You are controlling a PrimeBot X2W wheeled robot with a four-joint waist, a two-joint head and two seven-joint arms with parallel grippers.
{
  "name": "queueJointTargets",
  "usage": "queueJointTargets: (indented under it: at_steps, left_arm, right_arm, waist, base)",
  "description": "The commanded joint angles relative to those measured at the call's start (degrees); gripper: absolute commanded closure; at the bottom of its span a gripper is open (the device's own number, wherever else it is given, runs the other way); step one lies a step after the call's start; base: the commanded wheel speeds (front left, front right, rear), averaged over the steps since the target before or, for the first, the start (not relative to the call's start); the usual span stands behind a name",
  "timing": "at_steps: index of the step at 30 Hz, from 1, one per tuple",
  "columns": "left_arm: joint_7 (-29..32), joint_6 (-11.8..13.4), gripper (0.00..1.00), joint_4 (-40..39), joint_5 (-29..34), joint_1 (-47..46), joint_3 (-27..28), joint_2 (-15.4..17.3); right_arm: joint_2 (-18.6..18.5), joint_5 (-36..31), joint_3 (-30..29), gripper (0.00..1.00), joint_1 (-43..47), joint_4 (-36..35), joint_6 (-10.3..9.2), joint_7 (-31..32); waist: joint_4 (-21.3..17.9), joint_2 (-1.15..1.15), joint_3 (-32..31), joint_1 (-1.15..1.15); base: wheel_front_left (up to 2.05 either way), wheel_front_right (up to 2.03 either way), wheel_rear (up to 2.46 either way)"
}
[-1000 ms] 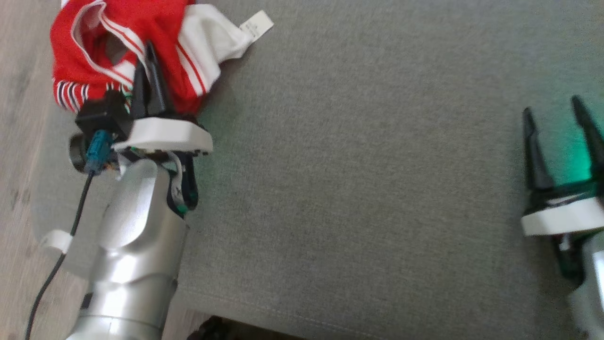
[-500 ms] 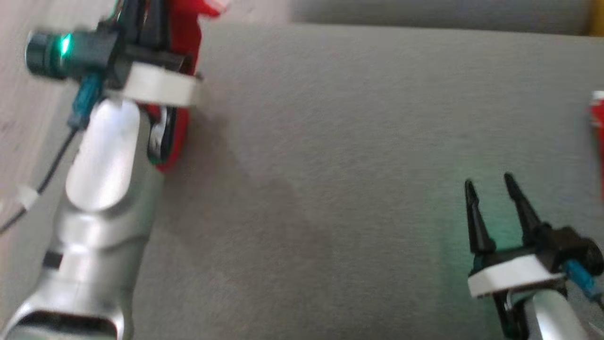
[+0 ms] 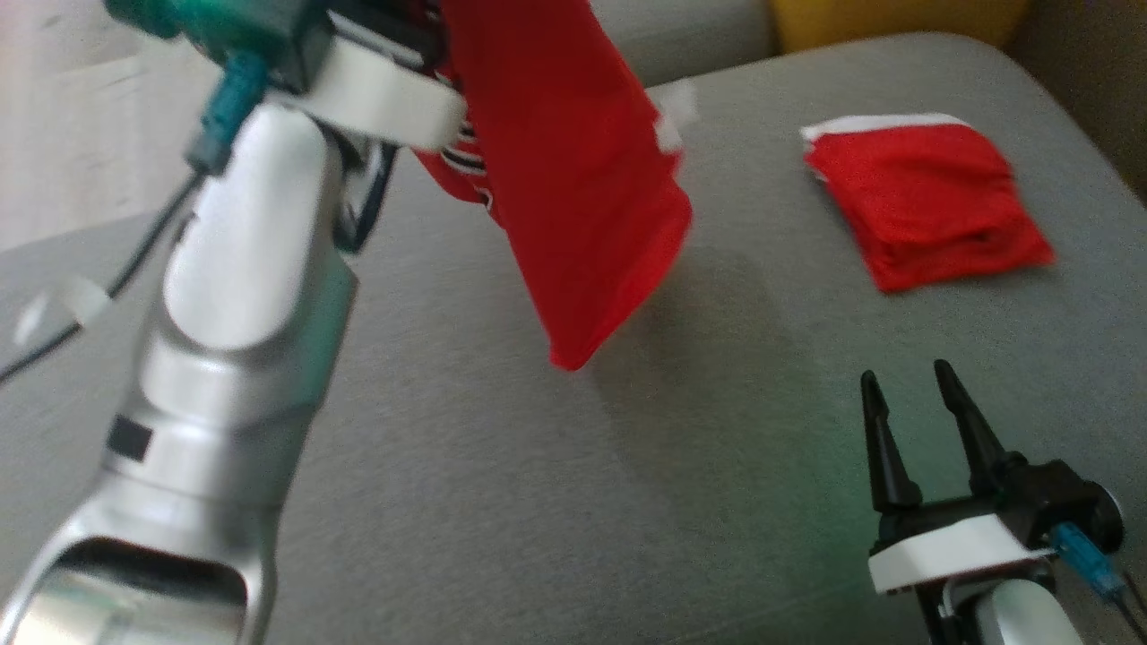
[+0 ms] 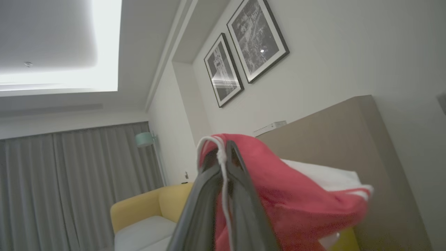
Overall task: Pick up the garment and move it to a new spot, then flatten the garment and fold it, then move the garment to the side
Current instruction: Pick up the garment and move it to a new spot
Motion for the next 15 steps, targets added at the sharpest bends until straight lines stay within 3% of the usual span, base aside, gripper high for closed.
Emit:
queueJointTargets:
  at_steps: [1,9,10,11,12,15]
  left_arm:
    - [-0.2,-0.2,1.0,-0.6,-0.3,0.7,1.1,1.6]
    - [-2.7,0.4,1.0,8.3,-4.4,20.6,-0.8,0.2]
    - [-3.1,0.7,0.89,9.6,-4.9,23.3,-0.7,0.1]
    - [-3.5,1.2,0.29,10.6,-5.3,25.6,-0.6,-0.1]
    - [-3.8,1.7,0.0,11.3,-5.6,27.7,-0.5,-0.4]
    - [-4.1,2.7,0.0,11.1,-6.3,31.3,0.0,-0.9]
  right_arm:
    - [0.3,0.3,1.8,0.0,-1.7,-2.2,-0.04,-0.2]
    - [0.9,1.0,4.7,0.0,-2.7,-1.5,-0.04,-0.2]
    - [1.0,1.1,5.1,0.0,-2.8,-1.3,-0.04,-0.2]
    - [1.0,1.2,5.3,0.0,-2.8,-1.2,-0.04,-0.2]
    - [1.0,1.3,5.5,0.0,-2.6,-1.1,-0.04,-0.2]
    - [1.1,1.4,5.6,0.0,-2.2,-0.8,-0.04,-0.2]
  waist:
    - [-4.3,0.0,1.4,0.01]
    - [-6.9,0.0,5.7,0.01]
    - [-6.6,0.0,5.9,0.01]
    - [-6.1,0.0,5.9,0.01]
    - [-5.3,0.0,5.9,0.01]
    - [-3.5,0.0,5.4,0.01]
  base:
    - [0.0,0.0,0.0]
    - [0.0,0.0,0.0]
    - [0.0,0.0,0.0]
    - [0.0,0.0,0.0]
    - [0.0,0.0,0.0]
    - [0.0,0.0,0.0]
